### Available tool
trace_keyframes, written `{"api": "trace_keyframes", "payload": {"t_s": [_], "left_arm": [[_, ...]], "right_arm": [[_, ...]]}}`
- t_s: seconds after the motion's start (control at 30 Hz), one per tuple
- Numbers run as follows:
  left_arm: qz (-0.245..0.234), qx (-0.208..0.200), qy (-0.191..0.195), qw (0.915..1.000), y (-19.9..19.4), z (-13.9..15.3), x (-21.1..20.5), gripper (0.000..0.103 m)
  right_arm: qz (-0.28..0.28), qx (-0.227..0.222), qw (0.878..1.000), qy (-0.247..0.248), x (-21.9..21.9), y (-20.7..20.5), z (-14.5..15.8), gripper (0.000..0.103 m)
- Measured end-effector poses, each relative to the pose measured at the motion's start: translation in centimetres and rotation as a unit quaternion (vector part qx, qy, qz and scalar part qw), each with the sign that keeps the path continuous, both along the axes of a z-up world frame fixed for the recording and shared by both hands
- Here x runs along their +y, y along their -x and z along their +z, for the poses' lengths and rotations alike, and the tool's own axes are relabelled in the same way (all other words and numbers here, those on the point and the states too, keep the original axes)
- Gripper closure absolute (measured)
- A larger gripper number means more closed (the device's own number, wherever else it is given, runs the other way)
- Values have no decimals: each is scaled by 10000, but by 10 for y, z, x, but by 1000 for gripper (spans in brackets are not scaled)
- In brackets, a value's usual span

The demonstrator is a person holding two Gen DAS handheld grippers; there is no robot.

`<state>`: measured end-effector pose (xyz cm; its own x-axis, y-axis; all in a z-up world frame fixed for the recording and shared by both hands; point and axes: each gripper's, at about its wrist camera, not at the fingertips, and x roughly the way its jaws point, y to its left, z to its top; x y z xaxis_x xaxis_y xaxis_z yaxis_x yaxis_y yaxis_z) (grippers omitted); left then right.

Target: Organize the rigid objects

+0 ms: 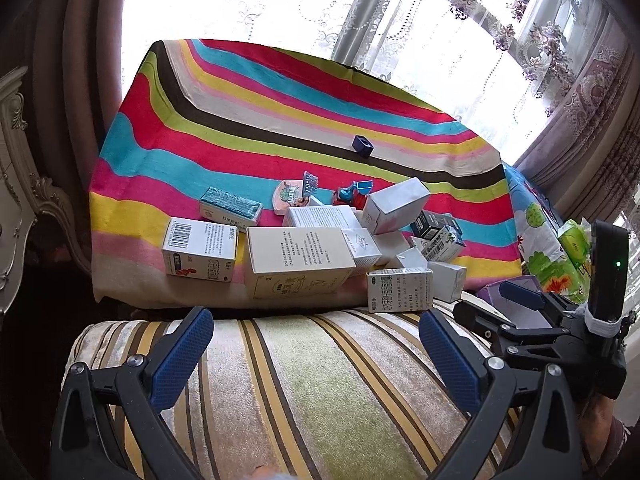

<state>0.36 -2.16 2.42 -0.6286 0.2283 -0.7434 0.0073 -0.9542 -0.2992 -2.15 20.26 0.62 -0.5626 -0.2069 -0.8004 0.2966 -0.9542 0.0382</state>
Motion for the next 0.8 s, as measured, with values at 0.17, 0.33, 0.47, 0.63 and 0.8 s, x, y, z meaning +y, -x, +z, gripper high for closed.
{"api": "trace_keyframes", "payload": {"t_s": [0.17,0.33,0.47,0.63,0.8], "left_arm": [[169,-220,-1,9996,11,-1,-20,0],[293,-569,291,9975,36,-8,-38,0],[271,-1005,566,9930,63,-25,-48,4],[228,-1423,867,9858,85,-48,-55,10],[207,-1573,1050,9817,100,-59,-56,10]], "right_arm": [[-108,319,9994,-22,7,6,19,0],[76,634,9980,-10,17,23,33,0],[309,569,9977,-200,12,42,39,0],[302,499,9974,-414,10,70,35,0],[595,145,9963,-599,-7,98,15,0]]}}
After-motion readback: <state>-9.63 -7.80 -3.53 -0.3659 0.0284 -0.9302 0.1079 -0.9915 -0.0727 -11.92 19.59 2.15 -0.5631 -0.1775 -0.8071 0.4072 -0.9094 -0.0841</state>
